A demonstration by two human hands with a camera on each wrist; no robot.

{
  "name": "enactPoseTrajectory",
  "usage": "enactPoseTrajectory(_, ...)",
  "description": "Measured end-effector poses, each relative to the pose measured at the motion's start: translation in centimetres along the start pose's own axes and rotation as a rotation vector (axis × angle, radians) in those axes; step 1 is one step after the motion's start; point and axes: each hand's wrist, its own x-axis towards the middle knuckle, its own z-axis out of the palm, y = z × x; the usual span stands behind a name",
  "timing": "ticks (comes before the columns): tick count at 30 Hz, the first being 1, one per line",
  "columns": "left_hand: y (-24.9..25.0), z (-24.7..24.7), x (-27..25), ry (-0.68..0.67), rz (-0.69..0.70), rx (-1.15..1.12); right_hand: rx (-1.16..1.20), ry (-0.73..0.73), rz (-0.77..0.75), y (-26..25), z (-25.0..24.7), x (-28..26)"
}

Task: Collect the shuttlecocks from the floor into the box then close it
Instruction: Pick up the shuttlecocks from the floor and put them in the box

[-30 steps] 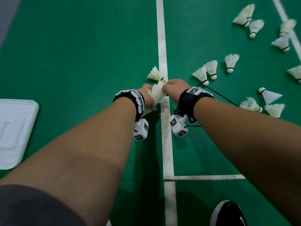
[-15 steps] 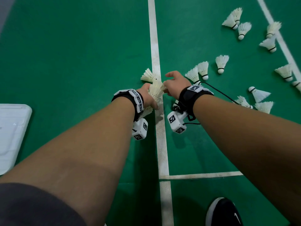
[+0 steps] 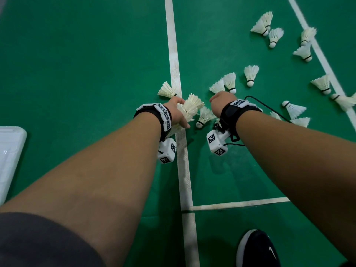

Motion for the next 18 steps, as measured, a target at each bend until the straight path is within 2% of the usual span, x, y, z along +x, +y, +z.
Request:
enactPoseTrajectory(4, 0.1, 0.1, -0.2, 0.014, -0.008, 0.007, 0.049, -0.082, -0.015, 0.7, 0.6, -0.3)
enactPoseTrajectory(7, -0.1, 0.0, -0.2, 0.022, -0.024, 0.021, -0.002, -0.144, -0.019, 0.6, 1.6, -0.6)
enactPoseTrajectory(11, -0.4, -0.1, -0.3, 0.026, -0.036, 0.019, -0.183, -0.078, -0.036, 0.4, 1.5, -1.5)
enactPoseTrajectory(15, -0.3, -0.3, -0.4, 0.021, -0.073, 0.042, -0.035, 0.087, -0.038, 0.3, 0.0, -0.6)
enactPoseTrajectory(18, -0.3, -0.3, -0.5, 0.016, -0.073, 0.058, 0.101, 0.118, -0.088, -0.2, -1.2, -0.8)
